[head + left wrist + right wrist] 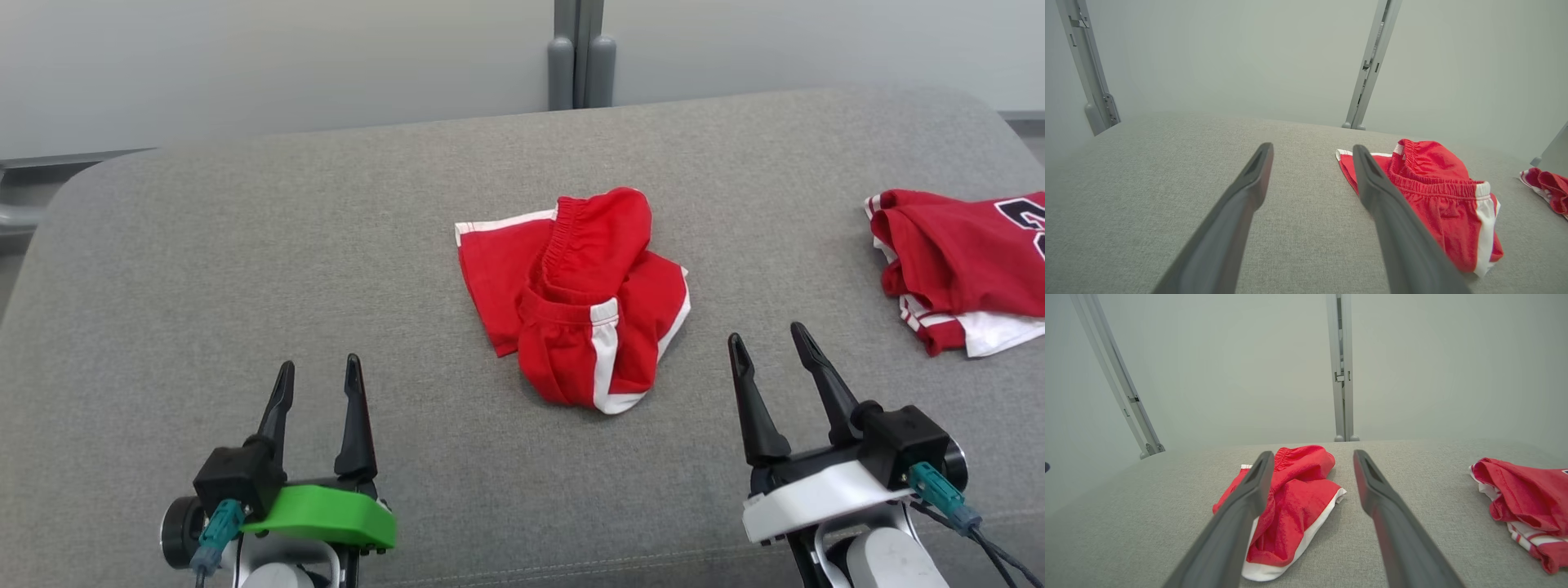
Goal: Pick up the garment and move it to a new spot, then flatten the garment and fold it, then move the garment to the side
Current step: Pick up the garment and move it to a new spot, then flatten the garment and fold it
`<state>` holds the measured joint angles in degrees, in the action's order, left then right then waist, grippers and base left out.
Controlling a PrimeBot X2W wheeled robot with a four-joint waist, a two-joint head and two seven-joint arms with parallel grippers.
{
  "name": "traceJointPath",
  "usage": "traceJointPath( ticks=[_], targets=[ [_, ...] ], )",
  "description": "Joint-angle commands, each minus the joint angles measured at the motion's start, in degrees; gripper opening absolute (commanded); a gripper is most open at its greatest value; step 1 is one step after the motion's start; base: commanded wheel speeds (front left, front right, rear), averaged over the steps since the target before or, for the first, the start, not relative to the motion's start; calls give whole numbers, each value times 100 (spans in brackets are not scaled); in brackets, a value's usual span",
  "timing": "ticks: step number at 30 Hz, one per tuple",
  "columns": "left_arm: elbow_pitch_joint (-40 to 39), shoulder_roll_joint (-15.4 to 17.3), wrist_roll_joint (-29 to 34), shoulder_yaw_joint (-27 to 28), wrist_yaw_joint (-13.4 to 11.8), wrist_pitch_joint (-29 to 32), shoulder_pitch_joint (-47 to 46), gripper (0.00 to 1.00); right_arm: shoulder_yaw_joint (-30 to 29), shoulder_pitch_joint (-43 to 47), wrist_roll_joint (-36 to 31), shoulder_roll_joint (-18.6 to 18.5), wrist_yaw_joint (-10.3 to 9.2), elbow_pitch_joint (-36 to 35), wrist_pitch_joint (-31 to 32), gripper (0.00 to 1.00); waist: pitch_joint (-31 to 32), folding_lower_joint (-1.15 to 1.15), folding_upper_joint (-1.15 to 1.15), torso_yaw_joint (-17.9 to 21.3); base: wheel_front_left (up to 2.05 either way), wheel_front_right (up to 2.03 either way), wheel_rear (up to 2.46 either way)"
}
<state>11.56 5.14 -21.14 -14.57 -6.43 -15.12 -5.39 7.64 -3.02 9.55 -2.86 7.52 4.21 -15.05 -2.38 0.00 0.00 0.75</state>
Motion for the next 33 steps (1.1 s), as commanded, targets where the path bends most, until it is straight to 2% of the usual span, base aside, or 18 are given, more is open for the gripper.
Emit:
traceJointPath(
  ticks=[1,8,12,22,33],
  targets=[
    [-97,-20,69,75,-38,-2,142,100,-33,110,22,-10,-7,-20,-20,100,241,0,0,-250,0,0,0],
    [-846,-149,578,321,-65,-1,833,100,-202,509,80,-9,-7,-81,-19,100,424,0,0,-442,0,0,0],
    [-1111,-181,850,388,29,-1,1136,100,-221,702,31,-10,-7,-105,-19,100,488,0,0,-519,0,0,0],
    [-1152,-215,1292,397,182,-1,1286,100,-210,888,57,-10,-7,-86,-20,100,489,0,0,-570,0,0,0],
    [-1065,-221,1201,311,180,-2,1212,100,-160,776,48,-10,-7,-27,-19,100,474,0,0,-510,0,0,0]
  ],
)
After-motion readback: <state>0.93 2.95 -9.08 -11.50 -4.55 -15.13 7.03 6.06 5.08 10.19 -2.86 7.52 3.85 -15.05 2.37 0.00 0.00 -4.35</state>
